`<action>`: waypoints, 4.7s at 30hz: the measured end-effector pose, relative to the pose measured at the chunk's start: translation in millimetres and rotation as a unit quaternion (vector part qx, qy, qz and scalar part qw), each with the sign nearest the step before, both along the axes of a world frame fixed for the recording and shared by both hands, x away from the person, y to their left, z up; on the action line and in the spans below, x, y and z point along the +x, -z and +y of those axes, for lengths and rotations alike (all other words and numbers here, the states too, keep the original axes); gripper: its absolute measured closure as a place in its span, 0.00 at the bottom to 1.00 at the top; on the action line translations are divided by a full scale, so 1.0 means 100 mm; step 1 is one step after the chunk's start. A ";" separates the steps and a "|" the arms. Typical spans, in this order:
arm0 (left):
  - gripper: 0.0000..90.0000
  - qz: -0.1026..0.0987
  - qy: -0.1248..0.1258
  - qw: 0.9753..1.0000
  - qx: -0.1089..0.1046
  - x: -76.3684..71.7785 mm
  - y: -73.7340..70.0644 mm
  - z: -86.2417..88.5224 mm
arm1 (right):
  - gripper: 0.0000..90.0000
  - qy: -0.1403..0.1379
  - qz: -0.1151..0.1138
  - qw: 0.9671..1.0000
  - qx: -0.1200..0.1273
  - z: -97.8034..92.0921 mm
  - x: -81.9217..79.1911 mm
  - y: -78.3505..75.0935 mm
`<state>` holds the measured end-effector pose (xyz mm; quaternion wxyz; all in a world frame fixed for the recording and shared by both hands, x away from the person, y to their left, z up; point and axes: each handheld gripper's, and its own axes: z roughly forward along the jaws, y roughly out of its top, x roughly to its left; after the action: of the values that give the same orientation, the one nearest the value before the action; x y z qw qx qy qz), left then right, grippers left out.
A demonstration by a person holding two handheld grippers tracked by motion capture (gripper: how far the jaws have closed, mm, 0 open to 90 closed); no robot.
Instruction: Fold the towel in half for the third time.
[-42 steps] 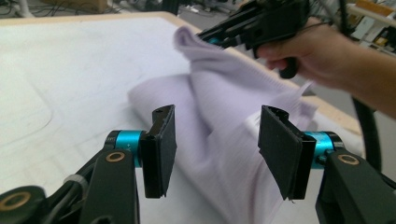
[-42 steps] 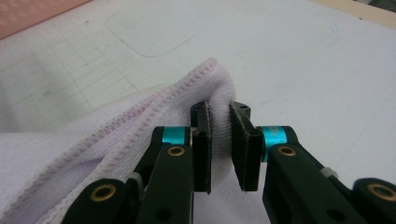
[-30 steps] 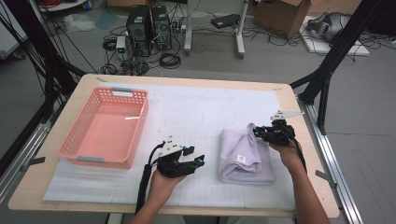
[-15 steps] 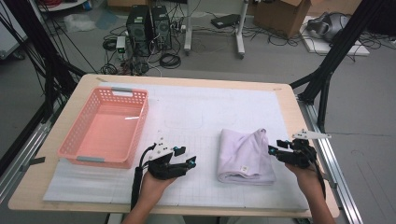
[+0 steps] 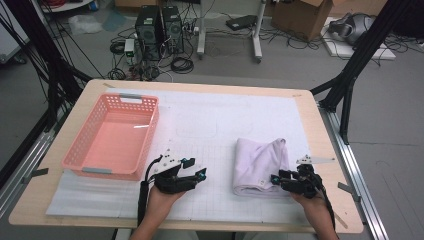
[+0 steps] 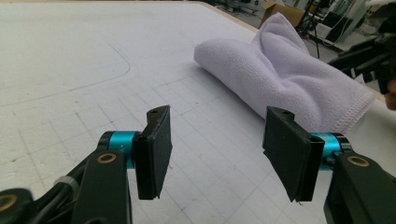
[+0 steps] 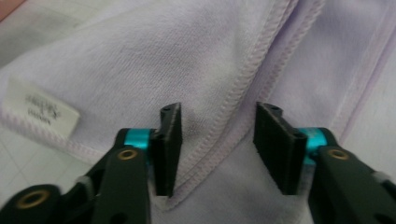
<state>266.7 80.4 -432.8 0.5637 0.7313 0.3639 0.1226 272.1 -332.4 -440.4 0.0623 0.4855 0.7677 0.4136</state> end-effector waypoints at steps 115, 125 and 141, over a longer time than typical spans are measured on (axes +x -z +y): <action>0.47 -0.002 -0.018 1.000 0.001 -0.02 0.02 0.11 | 0.70 -0.003 -0.104 0.992 -0.073 -0.10 -0.15 -0.20; 0.47 -0.001 -0.020 1.000 0.001 -0.01 0.02 0.14 | 0.59 -0.107 -0.099 0.988 -0.053 0.75 0.02 -0.25; 0.32 -0.021 -0.023 0.999 -0.017 -0.03 -0.02 0.17 | 0.47 -0.077 -0.128 0.988 -0.043 0.34 -0.15 -0.30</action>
<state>263.7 97.2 -431.0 0.5811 0.7100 0.3704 0.1448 257.4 -298.6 -410.6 0.1485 0.3645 0.8056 0.4429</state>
